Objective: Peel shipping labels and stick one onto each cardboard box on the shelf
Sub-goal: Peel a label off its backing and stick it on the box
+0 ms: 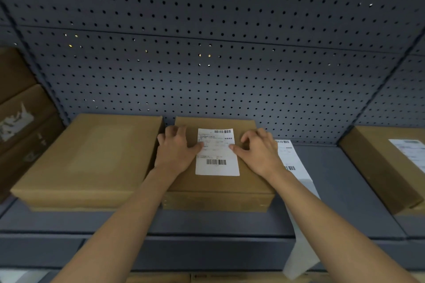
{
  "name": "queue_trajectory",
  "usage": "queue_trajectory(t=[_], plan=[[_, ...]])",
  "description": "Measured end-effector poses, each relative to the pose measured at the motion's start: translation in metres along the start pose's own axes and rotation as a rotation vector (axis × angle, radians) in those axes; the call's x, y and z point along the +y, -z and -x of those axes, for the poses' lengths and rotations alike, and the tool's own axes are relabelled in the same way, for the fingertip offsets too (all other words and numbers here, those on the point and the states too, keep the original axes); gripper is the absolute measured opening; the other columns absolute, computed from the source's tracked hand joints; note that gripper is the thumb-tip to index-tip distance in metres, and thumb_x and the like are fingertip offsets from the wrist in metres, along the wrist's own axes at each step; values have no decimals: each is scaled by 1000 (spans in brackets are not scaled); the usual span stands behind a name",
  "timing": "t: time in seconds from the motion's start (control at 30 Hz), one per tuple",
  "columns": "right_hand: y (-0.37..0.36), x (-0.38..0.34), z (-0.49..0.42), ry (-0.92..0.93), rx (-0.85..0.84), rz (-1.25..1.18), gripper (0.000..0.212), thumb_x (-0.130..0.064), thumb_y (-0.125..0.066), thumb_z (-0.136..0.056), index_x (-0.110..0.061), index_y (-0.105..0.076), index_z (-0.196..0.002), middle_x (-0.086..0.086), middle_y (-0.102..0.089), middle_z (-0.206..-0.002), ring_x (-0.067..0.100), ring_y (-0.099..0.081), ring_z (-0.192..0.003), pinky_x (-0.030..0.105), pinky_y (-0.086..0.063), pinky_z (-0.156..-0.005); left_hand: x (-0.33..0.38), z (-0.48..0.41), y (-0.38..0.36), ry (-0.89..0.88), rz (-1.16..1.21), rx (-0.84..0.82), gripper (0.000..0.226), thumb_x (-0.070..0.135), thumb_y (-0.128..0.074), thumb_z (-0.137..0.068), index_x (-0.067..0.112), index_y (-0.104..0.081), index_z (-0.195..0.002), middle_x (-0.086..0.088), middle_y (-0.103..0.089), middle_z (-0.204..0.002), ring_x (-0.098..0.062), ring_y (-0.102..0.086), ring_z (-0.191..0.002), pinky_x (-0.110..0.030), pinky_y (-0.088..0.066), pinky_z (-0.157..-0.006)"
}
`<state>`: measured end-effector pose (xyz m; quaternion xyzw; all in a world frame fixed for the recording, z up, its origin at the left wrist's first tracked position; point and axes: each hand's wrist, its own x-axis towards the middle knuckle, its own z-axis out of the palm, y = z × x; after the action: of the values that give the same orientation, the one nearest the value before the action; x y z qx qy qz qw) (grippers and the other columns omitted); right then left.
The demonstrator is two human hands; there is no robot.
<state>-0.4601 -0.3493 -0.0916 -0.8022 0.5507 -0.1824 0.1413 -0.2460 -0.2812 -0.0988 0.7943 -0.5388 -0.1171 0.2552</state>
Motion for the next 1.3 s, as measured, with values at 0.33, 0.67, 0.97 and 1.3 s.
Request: queue_trajectory(t=[0.33,0.67,0.97,1.3], plan=[[-9,-8,-41,-98,64,136,43,-56,-53,-93,-16,-64,-87,9,-57,-114,31,-45,-113,41,-36,-96,11,-30,2,113,-28,20,69,60,-59,-87,15,-40,-136,-16,-29,-141,-41,-29,-132,-54,-38,-103],[-14,-8,-52,-159,97,130,43,-54,-49,-94,-16,-68,-85,9,-64,-101,33,-48,-109,42,-40,-92,15,-37,1,137,-76,42,61,59,-55,-90,16,-43,-132,-18,-35,-136,-41,-37,-127,-52,-44,-96],[3,-2,-15,322,147,-105,17,-22,-54,-97,-14,-68,-102,1,-66,-105,20,-61,-98,44,-48,-93,7,-8,16,72,142,7,70,41,-59,-95,16,-27,-151,-19,-34,-149,-38,-42,-133,-50,-39,-109],[-1,15,56,806,-149,269,66,-57,-25,-103,-13,-42,-149,0,-31,-159,11,-20,-150,31,-17,-122,-9,34,12,146,360,-88,65,44,-60,-93,15,-36,-146,-7,-53,-139,-27,-51,-126,-38,-44,-104]])
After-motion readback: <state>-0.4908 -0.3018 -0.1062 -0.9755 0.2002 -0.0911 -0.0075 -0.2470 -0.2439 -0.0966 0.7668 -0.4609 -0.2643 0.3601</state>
